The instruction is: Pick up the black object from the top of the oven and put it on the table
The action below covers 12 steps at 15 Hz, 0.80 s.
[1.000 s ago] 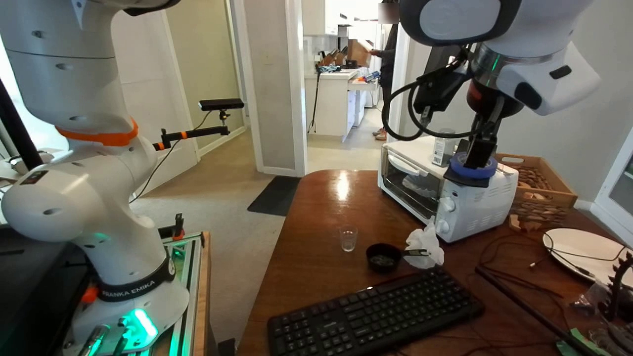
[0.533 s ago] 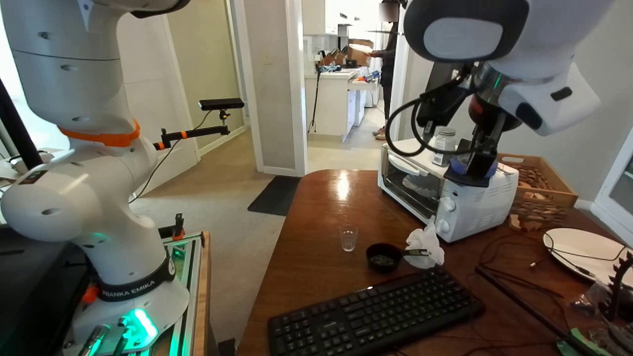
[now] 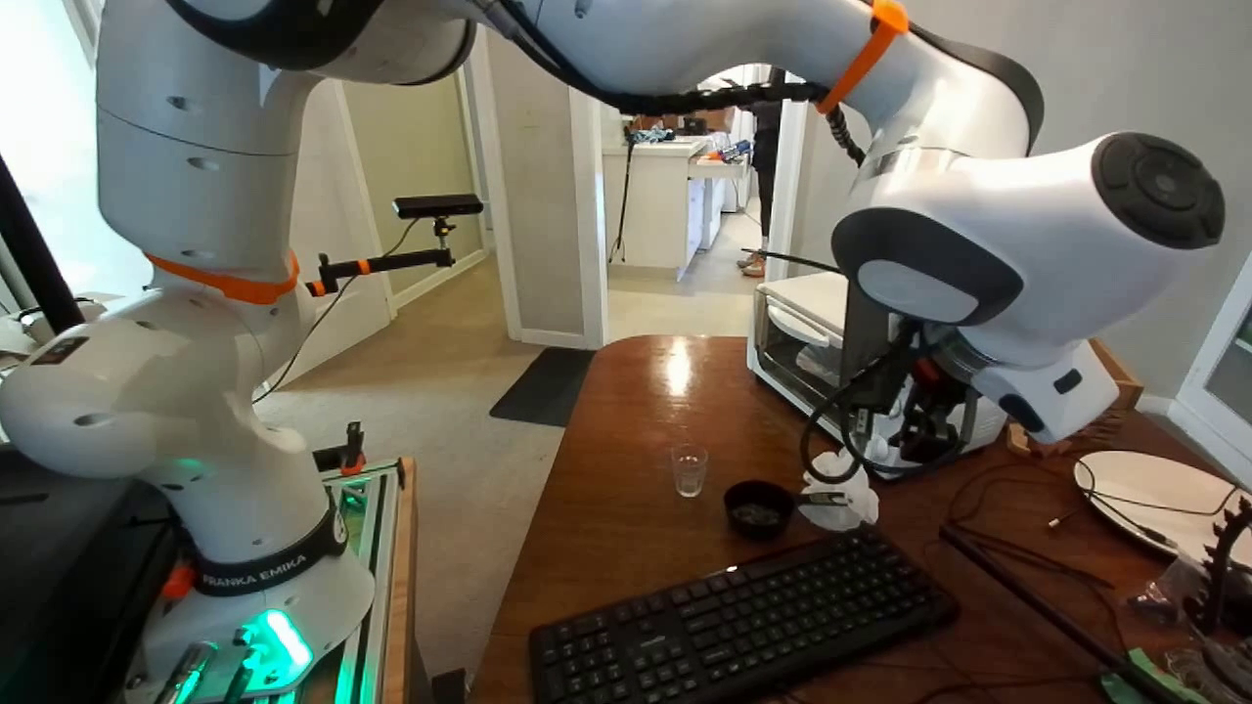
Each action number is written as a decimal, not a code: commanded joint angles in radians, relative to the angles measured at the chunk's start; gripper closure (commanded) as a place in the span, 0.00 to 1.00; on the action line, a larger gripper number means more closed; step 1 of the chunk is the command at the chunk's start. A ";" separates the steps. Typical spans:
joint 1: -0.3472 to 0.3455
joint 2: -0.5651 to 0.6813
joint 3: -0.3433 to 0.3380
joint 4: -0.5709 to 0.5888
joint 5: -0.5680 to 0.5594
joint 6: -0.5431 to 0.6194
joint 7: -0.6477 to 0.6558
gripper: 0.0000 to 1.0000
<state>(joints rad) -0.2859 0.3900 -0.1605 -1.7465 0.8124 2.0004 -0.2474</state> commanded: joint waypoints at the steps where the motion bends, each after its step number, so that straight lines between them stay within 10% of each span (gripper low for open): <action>1: 0.016 -0.014 0.037 -0.010 -0.004 0.048 -0.084 0.00; 12: -0.028 -0.029 0.086 -0.072 0.279 0.120 -0.355 0.00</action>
<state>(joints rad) -0.2876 0.3590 -0.0850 -1.7961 1.0007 2.1508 -0.5021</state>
